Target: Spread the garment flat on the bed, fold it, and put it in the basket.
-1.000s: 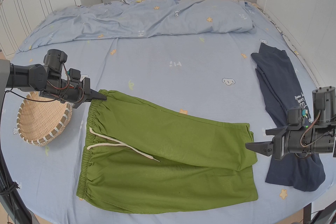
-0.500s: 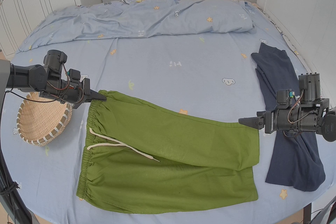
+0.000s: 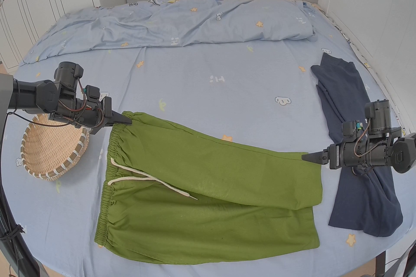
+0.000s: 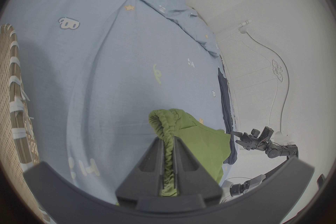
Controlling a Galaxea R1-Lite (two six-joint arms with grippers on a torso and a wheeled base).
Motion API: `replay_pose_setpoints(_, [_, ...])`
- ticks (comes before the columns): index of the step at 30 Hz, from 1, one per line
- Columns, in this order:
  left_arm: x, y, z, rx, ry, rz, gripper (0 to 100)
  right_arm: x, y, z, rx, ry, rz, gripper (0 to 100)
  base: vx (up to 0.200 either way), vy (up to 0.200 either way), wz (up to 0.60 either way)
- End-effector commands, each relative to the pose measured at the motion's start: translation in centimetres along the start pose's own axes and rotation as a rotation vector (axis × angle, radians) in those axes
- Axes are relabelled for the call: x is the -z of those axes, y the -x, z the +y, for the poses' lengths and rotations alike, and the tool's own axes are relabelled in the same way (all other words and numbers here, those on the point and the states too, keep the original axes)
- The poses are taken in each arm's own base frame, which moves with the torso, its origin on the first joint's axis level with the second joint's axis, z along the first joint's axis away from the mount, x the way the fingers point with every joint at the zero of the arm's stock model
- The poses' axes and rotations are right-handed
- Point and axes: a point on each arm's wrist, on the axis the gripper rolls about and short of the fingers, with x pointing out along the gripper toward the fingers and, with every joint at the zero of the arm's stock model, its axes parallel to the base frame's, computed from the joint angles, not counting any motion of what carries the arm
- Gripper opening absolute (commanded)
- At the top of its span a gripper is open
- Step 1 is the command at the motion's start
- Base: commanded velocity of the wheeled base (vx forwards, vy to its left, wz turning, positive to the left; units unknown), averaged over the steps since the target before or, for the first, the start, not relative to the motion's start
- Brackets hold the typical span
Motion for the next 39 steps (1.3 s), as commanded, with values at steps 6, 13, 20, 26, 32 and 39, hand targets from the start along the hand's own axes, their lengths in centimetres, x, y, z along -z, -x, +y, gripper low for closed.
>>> replay_pose_setpoints(6, [0.0,-0.1,0.1,0.0,0.003,0.002,0,0.8,-0.1,-2.0,-0.022,-0.073,0.042,100,0.0,0.0,0.0])
replay_pose_setpoints(13, [-0.1,0.0,0.1,-0.002,0.001,-0.001,0,1.5,-1.4,-1.8,-0.049,-0.077,0.08,100,0.0,0.0,0.0])
replay_pose_setpoints(20, [-0.1,0.0,0.1,0.0,0.001,-0.001,0,1.5,-1.6,-1.9,-0.052,-0.079,0.084,0,0.0,0.0,0.0])
replay_pose_setpoints(26, [-0.1,0.0,0.1,0.0,0.003,-0.001,0,1.5,-1.7,-2.0,-0.049,-0.08,0.083,0,0.0,0.0,0.0])
replay_pose_setpoints(32, [0.1,0.0,0.1,-0.004,0.001,0.002,0,1.2,-1.6,-2.0,-0.044,-0.073,0.061,0,0.0,0.0,0.0])
replay_pose_setpoints(39, [0.6,0.9,-0.3,-0.013,-0.055,-0.009,0,-1.1,4.0,1.5,-0.076,0.009,-0.096,0,0.0,0.0,0.0])
